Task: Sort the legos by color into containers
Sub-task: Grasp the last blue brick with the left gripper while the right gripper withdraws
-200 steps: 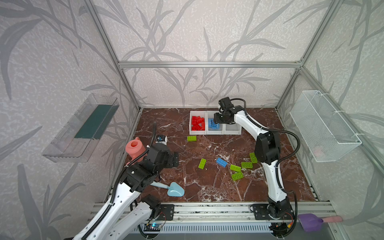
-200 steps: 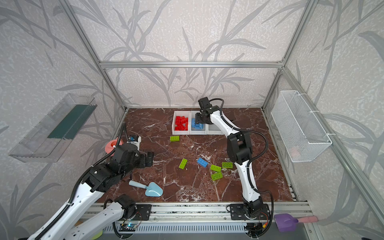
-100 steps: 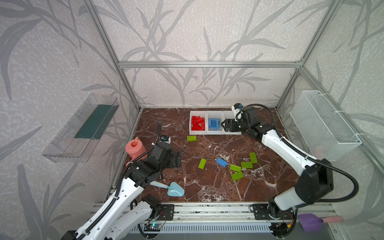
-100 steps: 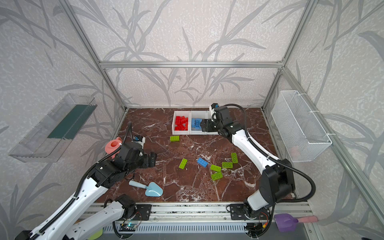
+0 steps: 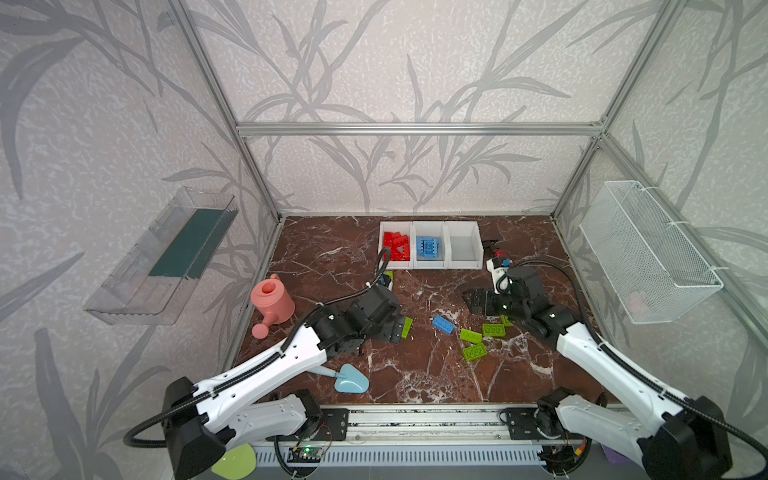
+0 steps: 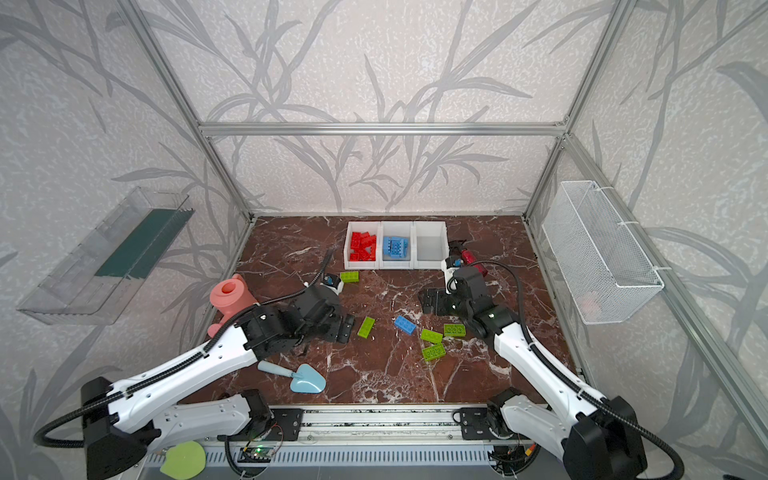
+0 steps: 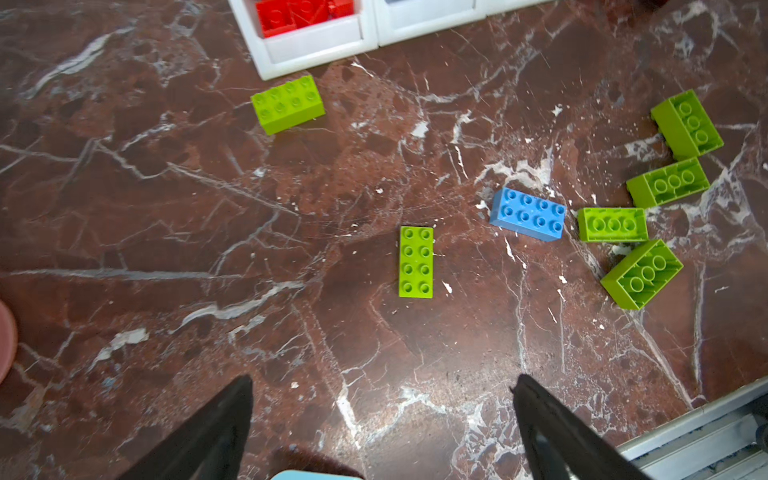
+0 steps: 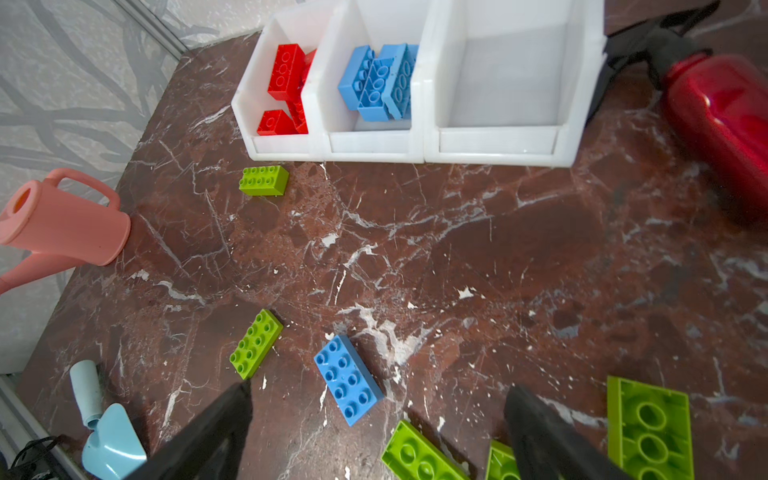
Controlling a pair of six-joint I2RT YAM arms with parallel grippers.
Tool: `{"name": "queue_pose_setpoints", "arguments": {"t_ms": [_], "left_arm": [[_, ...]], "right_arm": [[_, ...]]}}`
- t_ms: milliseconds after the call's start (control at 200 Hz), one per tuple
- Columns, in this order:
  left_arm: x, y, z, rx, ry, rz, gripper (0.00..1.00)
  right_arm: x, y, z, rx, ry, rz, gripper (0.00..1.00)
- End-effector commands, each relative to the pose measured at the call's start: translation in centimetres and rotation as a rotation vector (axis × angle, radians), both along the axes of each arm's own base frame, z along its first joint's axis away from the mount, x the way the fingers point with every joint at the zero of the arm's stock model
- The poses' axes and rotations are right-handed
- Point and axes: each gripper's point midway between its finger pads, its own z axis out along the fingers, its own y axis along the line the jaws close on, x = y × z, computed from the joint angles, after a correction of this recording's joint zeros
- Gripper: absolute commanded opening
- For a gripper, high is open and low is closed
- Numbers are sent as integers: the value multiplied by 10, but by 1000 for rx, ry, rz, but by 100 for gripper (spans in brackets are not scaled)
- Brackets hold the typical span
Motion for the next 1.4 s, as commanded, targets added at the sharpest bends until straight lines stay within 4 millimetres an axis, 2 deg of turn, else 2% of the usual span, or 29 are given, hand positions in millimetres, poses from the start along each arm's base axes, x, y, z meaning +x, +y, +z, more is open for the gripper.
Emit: {"name": "queue_pose_setpoints", "arguments": {"t_ms": [0,105,225,385,510,880,1145,1394], "left_arm": [[13,-32,6,-52,-36,-23,98],[20,-56,-8,-51,-15,-60,97],[27,-81,-27,-40,22,-94,98],[30,-118,-55,-63,107,-141,97],[34,-137,-72,-54,125,-167,98],[46,-156,-114,36,158,-233,97],[45,-166,-128,37,185,-271,94],[47,-167,-142,63,199,-262,89]], "right_arm": [[-2,-9,6,44,-57,-59,97],[-9,-16,-3,26,-42,-69,97],[-12,-32,-18,13,-12,-142,97],[-13,-52,-30,92,-2,-239,97],[-14,-63,-38,143,-2,-297,97],[-16,-65,-37,192,-56,-314,97],[-13,-57,-48,201,-15,-288,97],[-12,-54,-48,210,-17,-271,97]]}}
